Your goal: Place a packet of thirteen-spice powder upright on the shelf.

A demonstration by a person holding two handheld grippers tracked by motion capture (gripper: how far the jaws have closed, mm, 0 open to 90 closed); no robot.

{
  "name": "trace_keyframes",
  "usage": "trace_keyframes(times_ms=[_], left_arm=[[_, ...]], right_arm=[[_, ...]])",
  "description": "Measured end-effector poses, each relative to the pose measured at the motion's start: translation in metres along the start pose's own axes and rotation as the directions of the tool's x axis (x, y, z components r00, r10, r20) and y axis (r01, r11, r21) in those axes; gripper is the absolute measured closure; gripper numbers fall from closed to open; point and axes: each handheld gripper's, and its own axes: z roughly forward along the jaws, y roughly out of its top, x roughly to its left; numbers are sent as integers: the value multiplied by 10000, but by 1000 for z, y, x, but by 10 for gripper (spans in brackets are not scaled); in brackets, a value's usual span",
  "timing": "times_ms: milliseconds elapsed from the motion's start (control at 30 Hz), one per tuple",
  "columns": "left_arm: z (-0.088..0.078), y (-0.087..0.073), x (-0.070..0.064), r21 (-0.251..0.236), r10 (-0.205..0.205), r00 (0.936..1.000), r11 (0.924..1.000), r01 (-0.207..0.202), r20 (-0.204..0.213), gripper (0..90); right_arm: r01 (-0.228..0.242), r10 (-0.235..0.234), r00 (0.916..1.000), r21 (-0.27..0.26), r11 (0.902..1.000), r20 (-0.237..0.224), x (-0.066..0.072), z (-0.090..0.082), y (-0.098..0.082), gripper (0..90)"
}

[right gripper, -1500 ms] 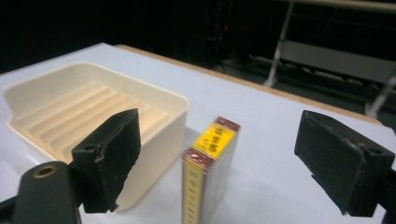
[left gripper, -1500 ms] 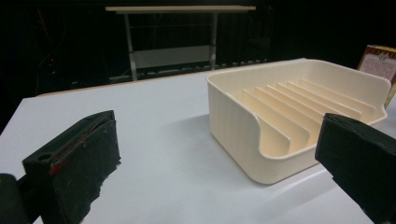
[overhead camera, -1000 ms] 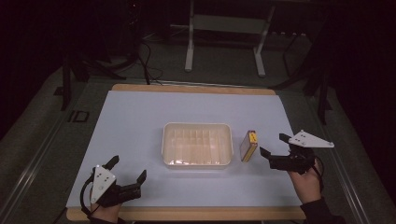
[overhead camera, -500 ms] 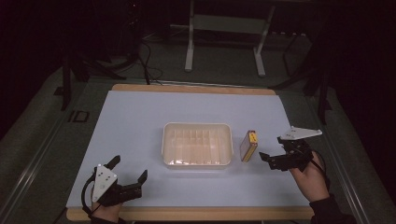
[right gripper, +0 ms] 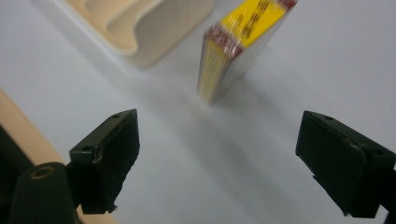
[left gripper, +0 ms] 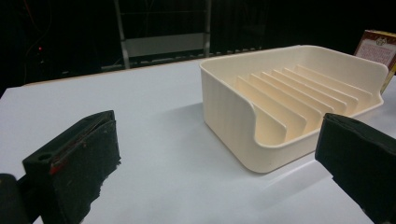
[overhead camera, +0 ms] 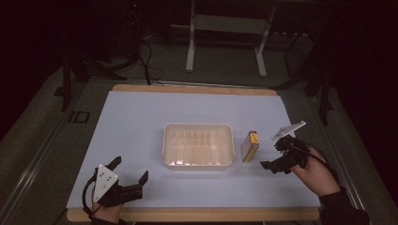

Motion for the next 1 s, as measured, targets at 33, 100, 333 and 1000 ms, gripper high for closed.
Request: trace_keyframes(times_ms=[33,100,333,1000], left_arm=[[0,0,0,3,1,10000,10000,-1,2,0],[0,0,0,22,-6,10000,10000,6,12,0],[1,0,0,74,-11,10000,10000,11,40,0],[1,-1,1,126,-128,9999,9998,127,78,0]], right_arm=[[0,0,10000,0,10000,0,0,0,0,132],[129,-124,9998,367,9992,-124,-1,1,1,133],[458,-406,9986,1728,9839,-334,-2,11,3,143],[2758,-1892,9513,3987,8746,-2432,3,24,2,144]])
